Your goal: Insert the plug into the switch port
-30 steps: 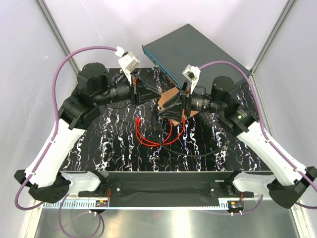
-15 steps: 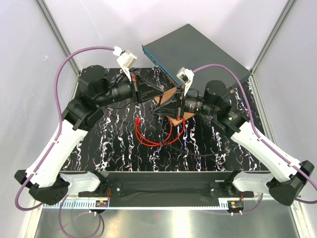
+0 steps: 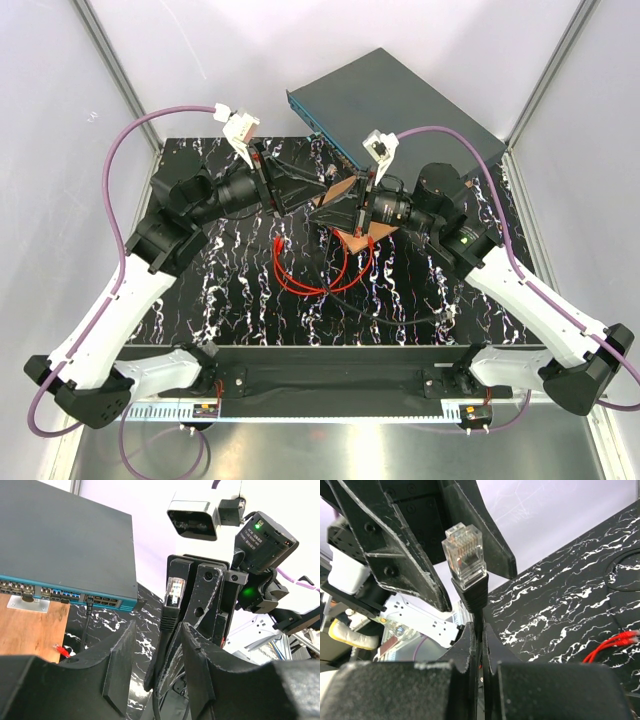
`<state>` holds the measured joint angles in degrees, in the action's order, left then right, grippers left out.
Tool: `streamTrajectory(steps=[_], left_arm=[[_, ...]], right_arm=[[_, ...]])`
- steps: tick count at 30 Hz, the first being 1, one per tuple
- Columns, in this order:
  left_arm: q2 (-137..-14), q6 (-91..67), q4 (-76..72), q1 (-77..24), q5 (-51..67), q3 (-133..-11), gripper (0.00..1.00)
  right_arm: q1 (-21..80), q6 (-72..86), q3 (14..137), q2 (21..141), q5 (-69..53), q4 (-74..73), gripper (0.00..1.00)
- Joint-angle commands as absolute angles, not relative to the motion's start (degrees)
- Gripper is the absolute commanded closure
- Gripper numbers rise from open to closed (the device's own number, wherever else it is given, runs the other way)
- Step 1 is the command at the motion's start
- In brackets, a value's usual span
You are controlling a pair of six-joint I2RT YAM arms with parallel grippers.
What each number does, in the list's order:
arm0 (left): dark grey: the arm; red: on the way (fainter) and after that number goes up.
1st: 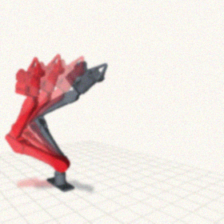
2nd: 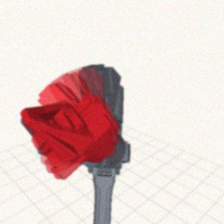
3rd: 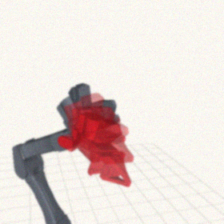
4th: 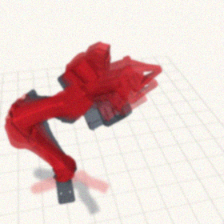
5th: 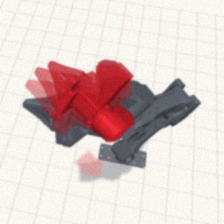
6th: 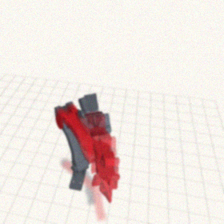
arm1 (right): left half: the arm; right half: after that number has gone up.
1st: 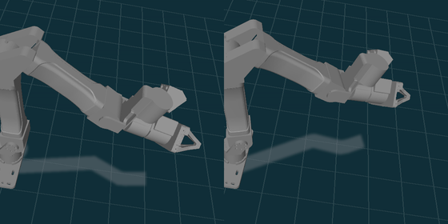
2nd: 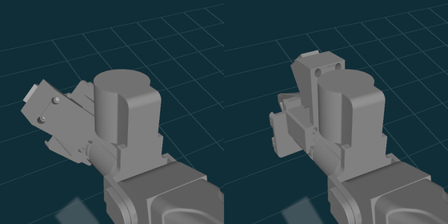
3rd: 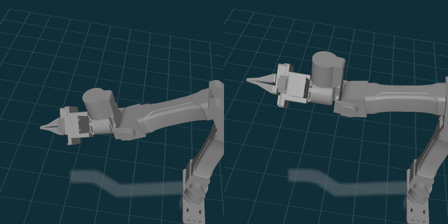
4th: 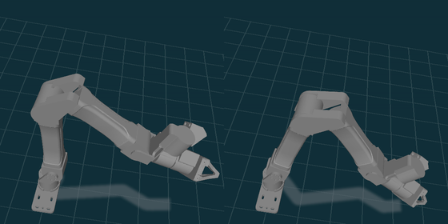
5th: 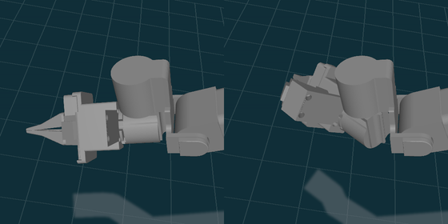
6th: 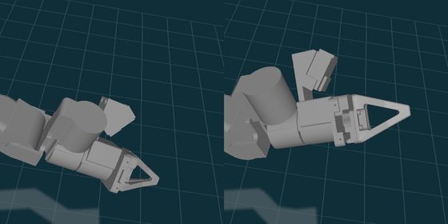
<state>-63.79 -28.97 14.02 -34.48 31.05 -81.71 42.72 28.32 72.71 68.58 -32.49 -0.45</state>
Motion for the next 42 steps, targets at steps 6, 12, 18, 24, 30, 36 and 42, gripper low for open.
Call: streamTrajectory(steps=[6, 12, 18, 24, 30, 36, 42], left_arm=[[-62.67, -30.15, 5.28, -34.37, 30.76, -80.16, 0.55], [-63.1, -31.55, 2.29, -34.45, 31.11, -79.1, 0.57], [-64.25, -33.31, 0.18, -34.63, 31.55, -78.57, 0.59], [-65.04, -33.22, -0.97, -35.5, 31.99, -78.75, 0.67], [-65.21, -33.31, -0.88, -35.77, 31.03, -77.96, 0.67], [-65.13, -32.96, -0.62, -35.86, 30.24, -78.05, 0.82], [-65.48, -31.13, 1.74, -35.68, 30.67, -78.75, 1.0]], right_arm=[[43.15, 32.69, 73.48, 68.2, -32.25, 4.31, 1.0], [43.15, 33.84, 73.13, 68.29, -32.34, 4.66, 1.0], [43.07, 34.28, 73.13, 68.29, -31.82, 4.66, 1.0], [43.07, 35.24, 72.86, 68.2, -30.68, 4.31, 1.0], [43.15, 37.0, 73.13, 68.55, -29.27, 3.52, 1.0], [43.07, 37.62, 72.95, 68.47, -29.18, 3.25, 1.0], [42.98, 36.22, 72.86, 67.85, -29.18, 1.15, 0.8]])
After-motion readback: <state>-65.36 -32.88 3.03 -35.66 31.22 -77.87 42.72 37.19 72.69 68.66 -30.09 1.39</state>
